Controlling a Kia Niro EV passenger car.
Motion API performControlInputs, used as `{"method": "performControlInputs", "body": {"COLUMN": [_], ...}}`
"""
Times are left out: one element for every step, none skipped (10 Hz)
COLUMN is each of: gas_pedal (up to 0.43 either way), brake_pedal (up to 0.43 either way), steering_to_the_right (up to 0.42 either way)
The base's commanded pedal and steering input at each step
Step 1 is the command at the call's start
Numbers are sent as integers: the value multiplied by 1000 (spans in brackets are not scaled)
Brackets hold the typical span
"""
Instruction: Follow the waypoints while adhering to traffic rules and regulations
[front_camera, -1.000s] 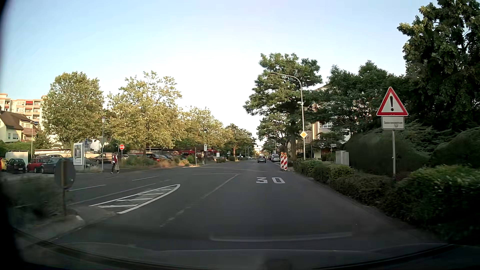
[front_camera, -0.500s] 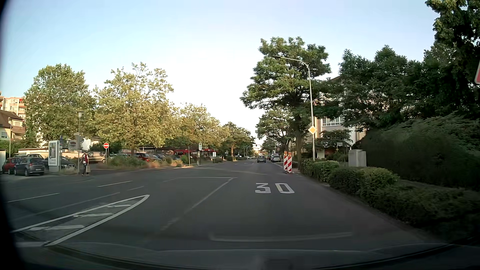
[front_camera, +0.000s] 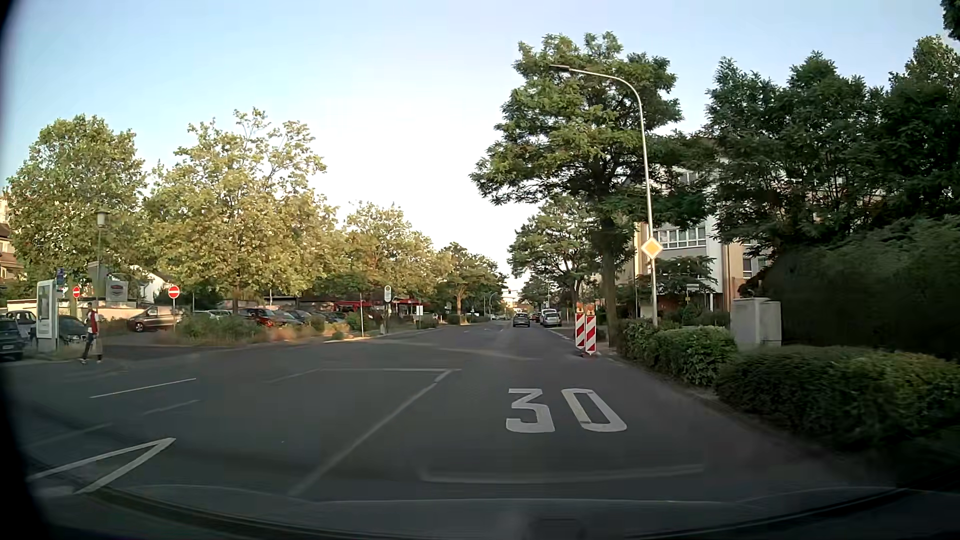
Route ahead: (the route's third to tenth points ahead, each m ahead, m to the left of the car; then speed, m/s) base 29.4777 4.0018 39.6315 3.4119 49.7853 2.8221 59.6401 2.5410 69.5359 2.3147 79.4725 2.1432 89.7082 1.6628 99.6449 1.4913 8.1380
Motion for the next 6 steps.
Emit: {"method": "performControlInputs", "body": {"gas_pedal": [87, 79, 79, 79, 67, 67], "brake_pedal": [30, 30, 30, 30, 30, 30], "steering_to_the_right": [5, 5, 5, 5, 6, 5]}}
